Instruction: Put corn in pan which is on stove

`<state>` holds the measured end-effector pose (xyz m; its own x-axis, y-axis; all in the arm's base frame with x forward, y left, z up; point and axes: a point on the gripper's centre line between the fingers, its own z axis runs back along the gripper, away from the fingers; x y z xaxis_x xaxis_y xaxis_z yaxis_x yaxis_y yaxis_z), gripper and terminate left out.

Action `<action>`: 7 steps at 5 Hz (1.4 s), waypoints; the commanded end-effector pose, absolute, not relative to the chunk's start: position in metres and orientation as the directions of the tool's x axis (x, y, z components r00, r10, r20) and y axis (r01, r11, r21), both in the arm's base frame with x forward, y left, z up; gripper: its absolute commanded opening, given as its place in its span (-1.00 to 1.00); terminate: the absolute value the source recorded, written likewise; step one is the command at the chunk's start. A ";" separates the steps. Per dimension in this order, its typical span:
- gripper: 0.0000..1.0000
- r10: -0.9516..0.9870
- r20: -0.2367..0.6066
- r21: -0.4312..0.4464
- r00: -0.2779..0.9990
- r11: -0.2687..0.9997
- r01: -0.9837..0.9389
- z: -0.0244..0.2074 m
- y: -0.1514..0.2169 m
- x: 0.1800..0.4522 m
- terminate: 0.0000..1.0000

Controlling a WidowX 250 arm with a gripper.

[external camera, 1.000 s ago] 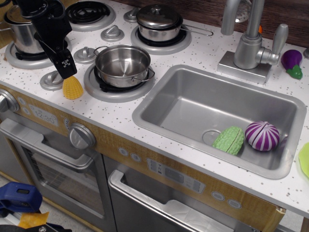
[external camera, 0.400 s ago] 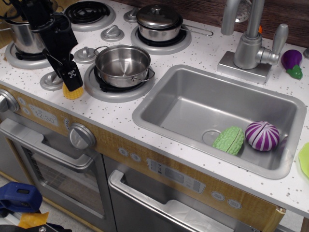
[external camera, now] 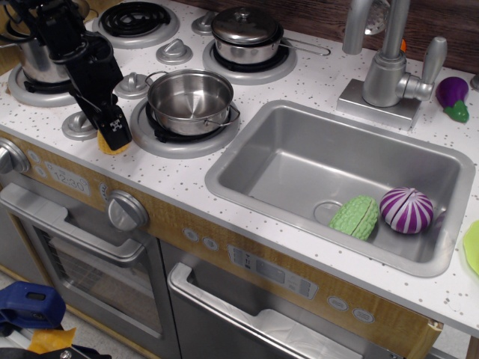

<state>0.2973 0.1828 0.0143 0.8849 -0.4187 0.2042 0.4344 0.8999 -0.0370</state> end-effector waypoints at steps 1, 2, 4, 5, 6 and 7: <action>1.00 -0.397 0.253 -0.003 0.882 0.911 0.412 0.022 0.193 0.296 -1.00; -1.00 -0.390 0.258 0.000 0.884 0.915 0.404 0.020 0.193 0.295 -1.00; -1.00 -0.398 0.267 0.012 0.878 0.912 0.410 0.022 0.193 0.295 -1.00; -1.00 -0.461 0.222 0.109 0.859 0.887 0.448 0.036 0.189 0.298 -1.00; -1.00 -0.532 0.151 0.248 0.833 0.836 0.489 0.057 0.178 0.302 -1.00; -1.00 -0.565 0.141 0.232 0.813 0.817 0.528 0.082 0.175 0.308 -1.00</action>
